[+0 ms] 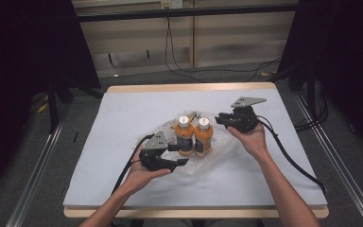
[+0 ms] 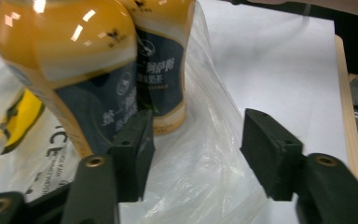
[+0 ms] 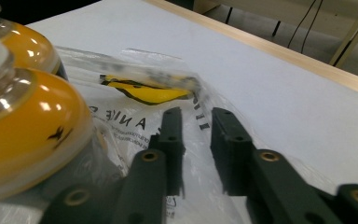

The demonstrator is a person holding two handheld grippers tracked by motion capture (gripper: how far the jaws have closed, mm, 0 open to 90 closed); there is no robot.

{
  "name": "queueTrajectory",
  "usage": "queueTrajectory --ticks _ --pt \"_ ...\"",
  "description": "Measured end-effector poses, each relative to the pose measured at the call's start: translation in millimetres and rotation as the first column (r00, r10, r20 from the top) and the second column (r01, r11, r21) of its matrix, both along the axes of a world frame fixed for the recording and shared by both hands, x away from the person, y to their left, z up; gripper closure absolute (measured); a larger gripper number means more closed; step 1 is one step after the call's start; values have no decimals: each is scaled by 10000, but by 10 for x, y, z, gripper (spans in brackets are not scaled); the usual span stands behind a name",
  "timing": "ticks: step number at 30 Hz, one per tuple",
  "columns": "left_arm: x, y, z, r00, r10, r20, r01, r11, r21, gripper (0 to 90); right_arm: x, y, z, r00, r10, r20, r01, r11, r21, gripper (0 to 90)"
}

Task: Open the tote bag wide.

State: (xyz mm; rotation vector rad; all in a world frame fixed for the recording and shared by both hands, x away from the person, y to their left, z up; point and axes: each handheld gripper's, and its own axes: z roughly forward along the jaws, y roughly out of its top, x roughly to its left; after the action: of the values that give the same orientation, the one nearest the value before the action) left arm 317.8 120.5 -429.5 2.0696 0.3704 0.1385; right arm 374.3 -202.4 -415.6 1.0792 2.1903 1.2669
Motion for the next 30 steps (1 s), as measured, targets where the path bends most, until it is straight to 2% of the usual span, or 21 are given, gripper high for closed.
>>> queueTrajectory --ticks 3,6,7,13,16,19,21,24,26,28,30 --pt "-7 24 49 9999 84 147 -83 10000 -45 304 -96 -72 33 9999 -12 170 7 9996 279 572" --pt "-22 44 70 9994 262 222 -259 9996 -150 229 -210 -112 89 9993 49 366 -58 9997 229 471" --pt "-27 59 81 9988 367 335 -366 9993 -39 218 -241 -122 104 9992 12 404 -23 9996 266 438" --pt "-26 199 166 9951 840 512 -834 9964 -141 138 -474 -256 176 9980 -223 595 181 9974 703 265" --pt "-26 299 224 9926 1126 454 -1111 9932 -344 114 -595 -336 169 9977 -406 550 364 9965 754 201" --pt "-63 364 246 9927 1208 -8 -1208 9925 -205 97 -718 -417 181 9974 -515 499 479 9963 719 178" --pt "-121 412 261 9923 1208 271 -1205 9926 -119 95 -794 -464 194 9964 -629 565 582 9950 814 172" --pt "-185 508 299 9899 1393 271 -1384 9898 -325 92 -948 -537 200 9956 -720 596 658 9929 991 166" --pt "-224 596 325 9857 1652 322 -1638 9855 -439 89 -1047 -569 195 9946 -774 693 714 9938 856 167" --pt "-260 673 333 9816 1872 388 -1858 9818 -386 86 -1140 -599 182 9943 -821 679 763 9935 840 168" --pt "-330 719 328 9782 2065 222 -2057 9780 -345 86 -1218 -629 164 9936 -897 680 845 9935 761 168"
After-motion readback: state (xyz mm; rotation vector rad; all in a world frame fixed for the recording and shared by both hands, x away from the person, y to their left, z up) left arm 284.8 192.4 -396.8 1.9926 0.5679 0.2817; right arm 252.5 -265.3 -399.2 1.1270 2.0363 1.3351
